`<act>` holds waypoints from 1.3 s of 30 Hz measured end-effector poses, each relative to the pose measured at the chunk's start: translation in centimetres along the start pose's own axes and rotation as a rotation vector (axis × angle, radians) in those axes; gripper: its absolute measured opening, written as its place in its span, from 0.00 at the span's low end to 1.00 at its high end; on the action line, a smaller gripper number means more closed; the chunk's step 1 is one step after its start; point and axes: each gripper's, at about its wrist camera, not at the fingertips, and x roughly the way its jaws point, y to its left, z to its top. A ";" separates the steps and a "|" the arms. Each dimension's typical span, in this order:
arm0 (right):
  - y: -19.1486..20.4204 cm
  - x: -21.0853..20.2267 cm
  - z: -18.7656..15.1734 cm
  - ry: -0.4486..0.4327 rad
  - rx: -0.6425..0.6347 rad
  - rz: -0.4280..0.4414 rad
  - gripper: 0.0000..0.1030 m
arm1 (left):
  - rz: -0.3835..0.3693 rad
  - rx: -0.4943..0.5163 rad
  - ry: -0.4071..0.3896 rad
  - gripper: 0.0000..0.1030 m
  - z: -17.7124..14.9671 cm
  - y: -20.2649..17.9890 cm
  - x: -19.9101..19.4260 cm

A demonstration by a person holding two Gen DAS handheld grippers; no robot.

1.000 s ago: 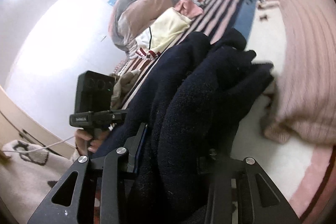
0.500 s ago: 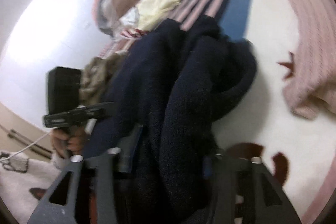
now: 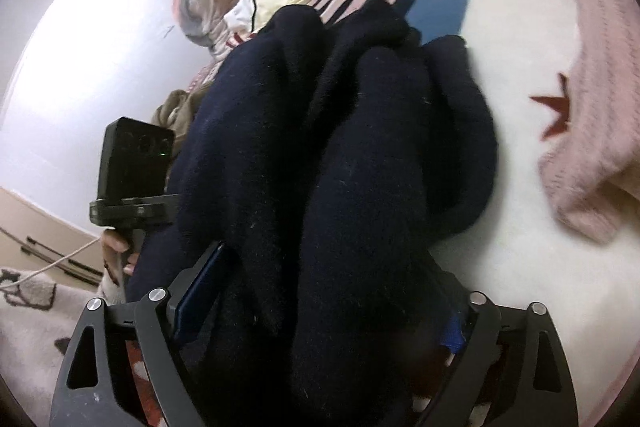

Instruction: Fold small clothes

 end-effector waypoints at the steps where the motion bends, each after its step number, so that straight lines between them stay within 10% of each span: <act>1: -0.1 0.2 0.1 0.000 0.002 0.022 0.67 | 0.010 0.011 -0.003 0.59 0.1 -0.3 -0.1; 10: 2.0 -0.9 -0.1 -0.060 -0.013 0.118 0.31 | 0.064 0.120 -0.072 0.51 -0.2 -2.7 -3.6; 25: 15.2 0.2 4.1 -0.159 -0.214 0.180 0.26 | 0.214 0.362 -0.323 0.49 0.7 -7.1 -19.7; 39: 30.7 13.4 11.9 -0.039 -0.429 0.284 0.23 | 0.417 0.356 -0.547 0.48 -0.1 -1.0 -39.4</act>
